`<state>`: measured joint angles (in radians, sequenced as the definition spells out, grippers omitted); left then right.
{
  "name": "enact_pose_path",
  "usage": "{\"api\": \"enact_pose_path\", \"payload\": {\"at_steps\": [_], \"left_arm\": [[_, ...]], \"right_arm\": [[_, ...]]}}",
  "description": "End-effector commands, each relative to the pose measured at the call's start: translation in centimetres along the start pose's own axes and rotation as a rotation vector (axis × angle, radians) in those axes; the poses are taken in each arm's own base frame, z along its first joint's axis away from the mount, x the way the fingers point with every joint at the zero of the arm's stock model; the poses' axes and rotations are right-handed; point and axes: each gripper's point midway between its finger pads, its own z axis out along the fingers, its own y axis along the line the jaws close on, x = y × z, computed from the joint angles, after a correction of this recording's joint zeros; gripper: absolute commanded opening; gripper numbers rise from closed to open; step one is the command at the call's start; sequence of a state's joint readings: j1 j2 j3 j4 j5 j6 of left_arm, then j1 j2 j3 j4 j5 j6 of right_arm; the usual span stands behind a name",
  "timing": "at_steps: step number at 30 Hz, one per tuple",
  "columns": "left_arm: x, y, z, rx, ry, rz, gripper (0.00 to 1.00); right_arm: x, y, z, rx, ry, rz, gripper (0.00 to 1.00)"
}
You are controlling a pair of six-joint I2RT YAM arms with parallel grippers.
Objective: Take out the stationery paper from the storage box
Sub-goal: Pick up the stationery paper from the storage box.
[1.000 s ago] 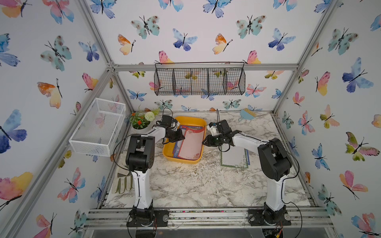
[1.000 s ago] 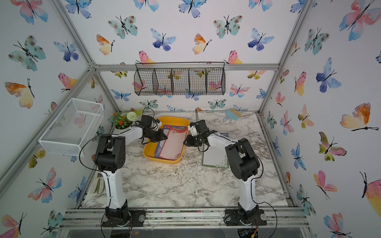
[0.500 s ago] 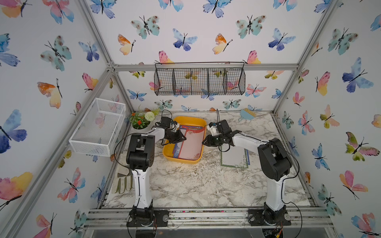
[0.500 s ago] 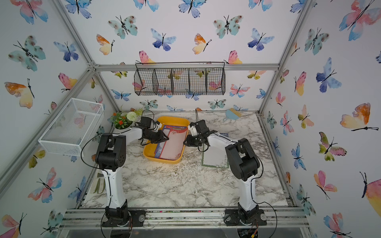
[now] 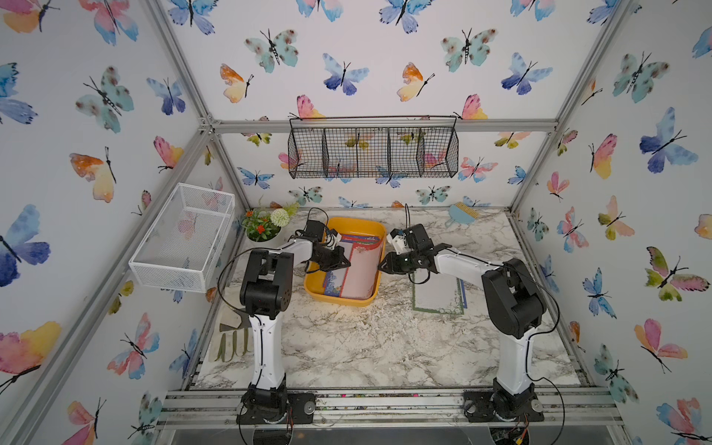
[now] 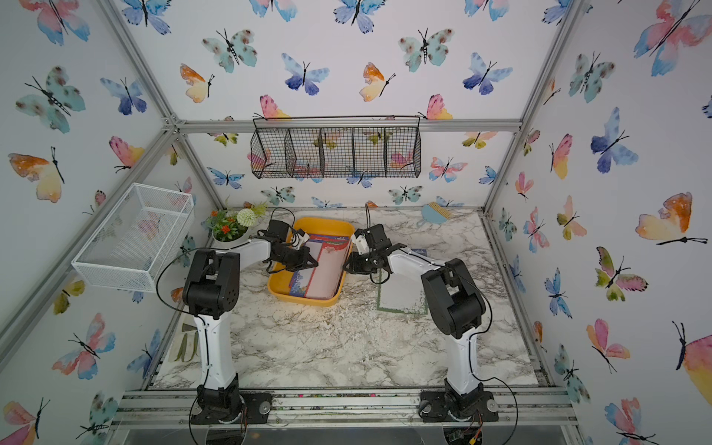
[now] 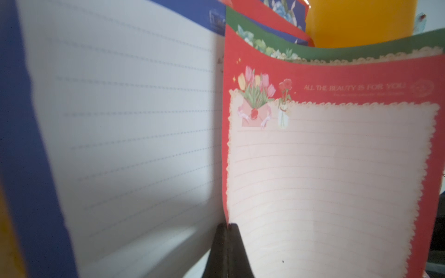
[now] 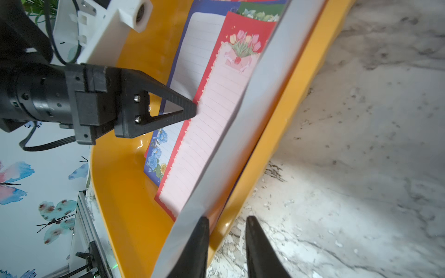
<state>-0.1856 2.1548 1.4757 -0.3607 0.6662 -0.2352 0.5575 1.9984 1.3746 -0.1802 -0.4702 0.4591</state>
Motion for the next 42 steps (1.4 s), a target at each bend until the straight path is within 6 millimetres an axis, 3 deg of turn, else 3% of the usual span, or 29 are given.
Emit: {"api": "enact_pose_path", "payload": {"at_steps": [1, 8, 19, 25, 28, 33, 39, 42], "left_arm": [[-2.1, -2.8, -3.5, -0.025, -0.098, 0.122, 0.0], [-4.1, -6.7, -8.8, -0.037, -0.269, 0.274, 0.0], [-6.6, -8.1, -15.5, -0.243, -0.472, 0.38, 0.0], [-7.0, -9.5, -17.2, -0.246, -0.514, 0.424, 0.0], [-7.1, -11.9, -18.5, -0.191, -0.54, 0.479, 0.0], [-6.8, -17.2, -22.5, -0.094, -0.625, 0.606, 0.0], [-4.0, -25.9, -29.7, 0.133, -0.79, 0.794, 0.0], [-1.4, -30.0, -33.5, 0.275, -0.871, 0.894, 0.0]], "right_arm": [[0.4, -0.1, -1.4, 0.059, -0.001, -0.022, 0.29], [-2.3, 1.2, -4.2, 0.089, -0.111, -0.08, 0.31], [-3.3, 2.0, -6.0, 0.104, -0.161, -0.095, 0.32], [-3.7, 3.8, -6.3, 0.012, -0.186, -0.122, 0.32], [-4.4, 5.5, -7.5, -0.052, -0.243, -0.168, 0.33], [-5.8, 9.4, -11.6, -0.148, -0.387, -0.337, 0.4], [-6.8, 14.1, -18.7, -0.226, -0.601, -0.569, 0.66], [-7.0, 15.6, -22.4, -0.241, -0.712, -0.653, 0.82]]}}
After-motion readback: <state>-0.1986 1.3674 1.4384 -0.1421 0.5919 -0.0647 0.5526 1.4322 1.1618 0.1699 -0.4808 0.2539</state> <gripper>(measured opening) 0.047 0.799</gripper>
